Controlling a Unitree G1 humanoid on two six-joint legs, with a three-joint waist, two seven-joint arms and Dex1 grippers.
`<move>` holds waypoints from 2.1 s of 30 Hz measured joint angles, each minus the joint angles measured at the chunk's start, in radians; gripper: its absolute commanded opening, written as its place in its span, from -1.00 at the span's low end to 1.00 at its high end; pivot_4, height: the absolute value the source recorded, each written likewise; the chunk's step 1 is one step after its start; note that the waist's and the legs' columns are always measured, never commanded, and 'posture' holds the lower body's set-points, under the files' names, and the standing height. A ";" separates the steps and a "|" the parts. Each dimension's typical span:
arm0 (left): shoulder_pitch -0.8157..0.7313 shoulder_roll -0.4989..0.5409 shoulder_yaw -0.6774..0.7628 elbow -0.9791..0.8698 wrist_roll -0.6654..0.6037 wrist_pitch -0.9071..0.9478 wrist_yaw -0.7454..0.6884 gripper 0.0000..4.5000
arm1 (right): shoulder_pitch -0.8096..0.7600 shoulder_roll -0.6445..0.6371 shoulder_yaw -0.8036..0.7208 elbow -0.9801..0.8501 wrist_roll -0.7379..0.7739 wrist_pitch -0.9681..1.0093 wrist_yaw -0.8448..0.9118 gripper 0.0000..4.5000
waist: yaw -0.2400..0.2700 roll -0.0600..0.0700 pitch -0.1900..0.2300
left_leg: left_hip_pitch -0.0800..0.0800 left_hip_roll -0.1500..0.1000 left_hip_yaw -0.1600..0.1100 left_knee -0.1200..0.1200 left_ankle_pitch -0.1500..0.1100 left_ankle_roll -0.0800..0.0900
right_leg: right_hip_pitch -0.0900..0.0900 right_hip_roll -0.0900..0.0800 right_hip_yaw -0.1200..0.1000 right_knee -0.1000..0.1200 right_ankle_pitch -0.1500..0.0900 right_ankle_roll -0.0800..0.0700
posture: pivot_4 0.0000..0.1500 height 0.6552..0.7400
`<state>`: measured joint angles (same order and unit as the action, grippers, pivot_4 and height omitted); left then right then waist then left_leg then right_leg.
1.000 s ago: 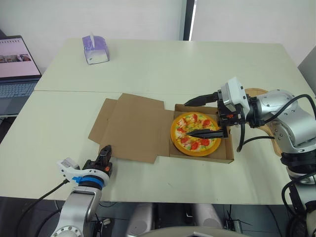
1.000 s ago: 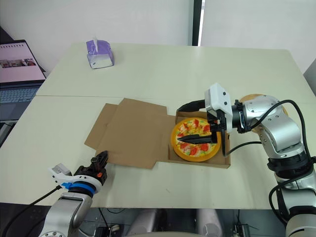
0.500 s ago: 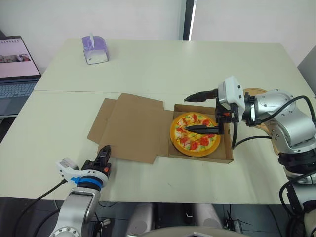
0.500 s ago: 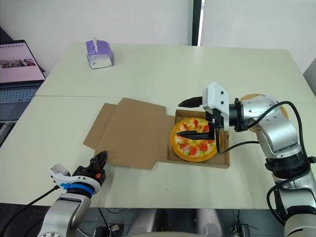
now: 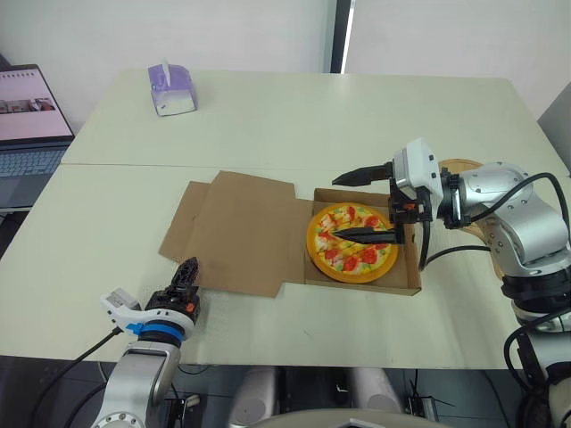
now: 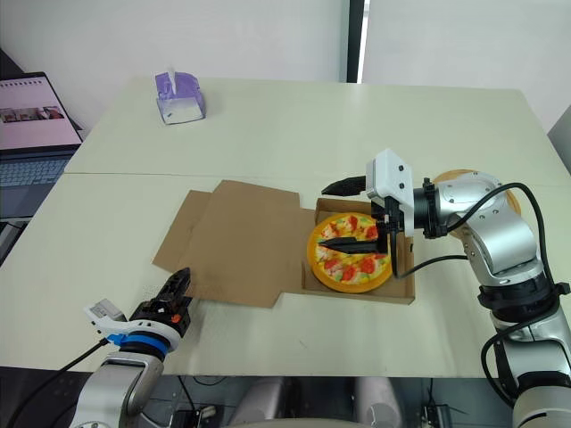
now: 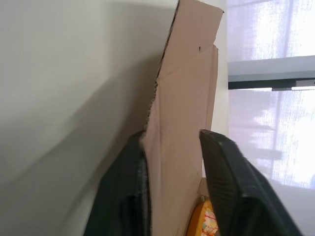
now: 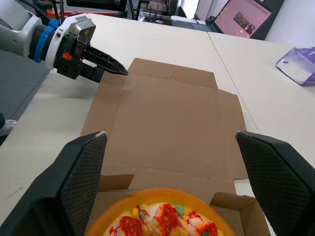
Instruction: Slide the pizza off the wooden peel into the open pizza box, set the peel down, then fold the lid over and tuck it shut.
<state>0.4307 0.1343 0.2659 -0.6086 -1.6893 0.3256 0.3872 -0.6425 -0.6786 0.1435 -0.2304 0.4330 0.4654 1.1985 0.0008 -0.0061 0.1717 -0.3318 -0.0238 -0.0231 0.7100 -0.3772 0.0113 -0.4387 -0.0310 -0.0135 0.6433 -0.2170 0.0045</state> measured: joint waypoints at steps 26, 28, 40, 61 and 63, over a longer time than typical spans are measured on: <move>-0.019 0.103 0.047 0.118 0.034 0.087 -0.164 -0.99 | -0.003 0.023 0.001 0.064 -0.111 -0.045 -0.121 1.00 | -0.002 0.000 0.000 | 0.000 0.000 -0.001 -0.001 0.001 -0.001 | -0.001 0.001 0.000 0.001 0.000 0.000 | 1.00 0.65; -0.056 0.152 0.057 0.139 0.052 0.101 -0.168 -1.00 | -0.014 0.023 0.004 0.108 -0.158 -0.069 -0.153 0.83 | -0.002 0.000 0.000 | 0.000 0.000 0.000 0.000 0.001 -0.002 | 0.000 0.001 0.000 0.001 0.000 0.000 | 1.00 0.65; -0.620 0.607 0.025 0.457 0.399 0.283 -0.540 -1.00 | -0.137 -0.004 0.124 0.569 -0.530 -0.351 -0.298 -0.97 | -0.004 -0.002 0.001 | -0.002 0.000 0.000 -0.006 0.003 -0.005 | -0.005 0.002 -0.001 -0.001 0.000 -0.001 | 1.00 0.65; -1.330 0.486 -0.216 1.252 1.117 -0.027 -1.368 -1.00 | 0.097 -0.069 0.132 0.244 -0.349 -0.180 0.077 -0.99 | -0.004 -0.002 0.001 | -0.020 0.000 -0.006 0.002 0.005 -0.009 | -0.019 0.000 -0.007 0.004 0.001 -0.002 | 1.00 0.65; -1.376 0.455 -0.220 1.316 1.160 -0.077 -1.400 -1.00 | 0.120 -0.068 0.124 0.162 -0.327 -0.119 0.063 -0.99 | -0.004 -0.002 0.001 | -0.020 0.000 -0.006 0.003 0.005 -0.009 | -0.019 0.000 -0.007 0.004 0.002 -0.002 | 1.00 0.65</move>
<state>-0.9451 0.5894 0.0461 0.7078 -0.5297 0.2487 -1.0126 -0.5224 -0.7465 0.2674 -0.0683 0.1062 0.3466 1.2616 -0.0034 -0.0083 0.1731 -0.3513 -0.0241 -0.0293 0.7130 -0.3722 0.0025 -0.4572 -0.0306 -0.0206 0.6477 -0.2151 0.0029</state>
